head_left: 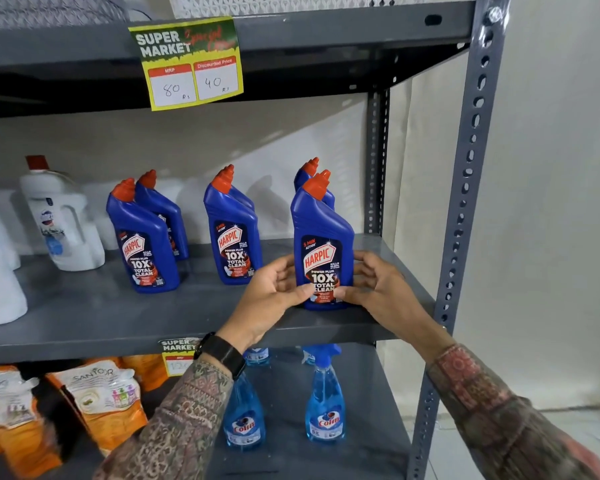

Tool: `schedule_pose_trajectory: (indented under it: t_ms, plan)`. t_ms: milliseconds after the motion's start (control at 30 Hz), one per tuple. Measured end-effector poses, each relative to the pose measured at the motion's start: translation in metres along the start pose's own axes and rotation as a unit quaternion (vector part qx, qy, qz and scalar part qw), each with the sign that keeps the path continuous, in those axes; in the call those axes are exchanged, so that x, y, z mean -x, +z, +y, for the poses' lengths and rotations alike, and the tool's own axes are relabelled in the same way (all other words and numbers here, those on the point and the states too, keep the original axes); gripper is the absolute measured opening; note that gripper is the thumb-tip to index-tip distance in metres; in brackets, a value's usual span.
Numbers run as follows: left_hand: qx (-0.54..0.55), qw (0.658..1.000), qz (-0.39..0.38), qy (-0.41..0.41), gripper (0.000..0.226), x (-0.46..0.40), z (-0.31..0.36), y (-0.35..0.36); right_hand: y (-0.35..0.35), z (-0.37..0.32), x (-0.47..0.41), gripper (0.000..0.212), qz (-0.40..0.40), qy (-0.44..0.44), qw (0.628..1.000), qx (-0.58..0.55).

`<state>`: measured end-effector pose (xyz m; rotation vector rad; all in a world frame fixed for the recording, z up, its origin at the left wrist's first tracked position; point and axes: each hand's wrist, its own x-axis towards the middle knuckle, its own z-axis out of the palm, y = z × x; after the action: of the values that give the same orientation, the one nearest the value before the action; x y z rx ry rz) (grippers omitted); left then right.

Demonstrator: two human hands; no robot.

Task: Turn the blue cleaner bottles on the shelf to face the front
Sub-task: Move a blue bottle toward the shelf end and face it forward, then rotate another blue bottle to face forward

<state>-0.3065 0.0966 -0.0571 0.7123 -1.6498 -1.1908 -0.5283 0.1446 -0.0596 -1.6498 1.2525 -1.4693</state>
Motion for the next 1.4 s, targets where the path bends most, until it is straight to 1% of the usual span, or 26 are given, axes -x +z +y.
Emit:
schedule_pose_trajectory:
  t_ms: [200, 300, 500, 600, 633, 700, 767, 800, 833, 900, 1000, 1067, 1133, 1167, 1200, 1267, 1333, 1367, 1400]
  plan:
    - [-0.024, 1.000, 0.015, 0.013, 0.052, 0.000, -0.003, -0.001, 0.001, 0.001, 0.001, 0.064, 0.003, 0.000, 1.000, 0.031]
    - [-0.043, 0.999, 0.021, 0.020, 0.051, 0.001, -0.002, 0.001, 0.002, 0.002, 0.001, 0.062, 0.009, 0.004, 0.999, 0.050]
    - [-0.066, 0.997, 0.022, 0.026, 0.051, 0.002, -0.001, 0.002, 0.007, 0.002, 0.003, 0.067, 0.025, 0.005, 0.997, 0.077]
    - [-0.083, 0.996, 0.024, 0.025, 0.054, 0.003, -0.001, 0.002, 0.009, -0.001, 0.007, 0.070, 0.036, 0.006, 0.992, 0.124]
    - [-0.087, 0.996, 0.025, 0.026, 0.056, 0.003, 0.001, 0.003, 0.012, -0.003, 0.009, 0.072, 0.055, 0.003, 0.988, 0.145]
    - [-0.072, 0.997, 0.032, 0.022, 0.061, 0.005, 0.005, 0.002, 0.019, -0.004, 0.016, 0.068, 0.136, -0.004, 0.976, 0.172]
    - [-0.065, 0.997, 0.046, 0.015, 0.060, 0.011, 0.008, -0.003, 0.030, -0.006, 0.026, 0.051, 0.228, -0.017, 0.956, 0.181]
    - [-0.080, 0.995, 0.056, 0.016, 0.058, 0.017, 0.007, -0.007, 0.036, -0.007, 0.033, 0.044, 0.258, -0.026, 0.948, 0.184]
    - [-0.097, 0.993, 0.064, 0.017, 0.055, 0.024, 0.007, -0.015, 0.043, -0.008, 0.038, 0.039, 0.278, -0.037, 0.941, 0.189]
    - [-0.117, 0.989, 0.087, 0.016, 0.046, 0.036, 0.005, -0.041, 0.066, -0.011, 0.047, 0.034, 0.291, -0.065, 0.935, 0.191]
    - [-0.122, 0.980, 0.155, 0.009, 0.036, 0.039, 0.010, -0.086, 0.109, -0.024, 0.051, 0.020, 0.263, -0.118, 0.939, 0.186]
    - [-0.132, 0.969, 0.206, 0.007, 0.033, 0.029, 0.013, -0.110, 0.138, -0.035, 0.038, 0.017, 0.218, -0.122, 0.947, 0.203]
    - [-0.148, 0.960, 0.237, 0.005, 0.038, 0.015, 0.014, -0.128, 0.163, -0.044, 0.013, 0.030, 0.152, -0.076, 0.965, 0.200]
    - [-0.152, 0.960, 0.236, -0.006, 0.045, 0.007, 0.014, -0.135, 0.172, -0.049, -0.002, 0.038, 0.122, -0.047, 0.972, 0.195]
    - [-0.151, 0.963, 0.221, -0.021, 0.054, -0.001, 0.013, -0.141, 0.180, -0.052, -0.018, 0.044, 0.103, -0.021, 0.977, 0.187]
    - [-0.124, 0.978, 0.163, -0.049, 0.067, -0.016, 0.012, -0.146, 0.186, -0.055, -0.048, 0.048, 0.102, 0.017, 0.980, 0.169]
    - [-0.092, 0.989, 0.099, -0.057, 0.067, -0.028, 0.012, -0.147, 0.187, -0.057, -0.070, 0.057, 0.103, 0.055, 0.985, 0.125]
    - [-0.088, 0.992, 0.078, -0.053, 0.064, -0.032, 0.010, -0.146, 0.186, -0.055, -0.077, 0.062, 0.089, 0.074, 0.990, 0.087]
    - [-0.092, 0.992, 0.069, -0.047, 0.060, -0.034, 0.009, -0.145, 0.184, -0.053, -0.083, 0.062, 0.071, 0.088, 0.992, 0.052]
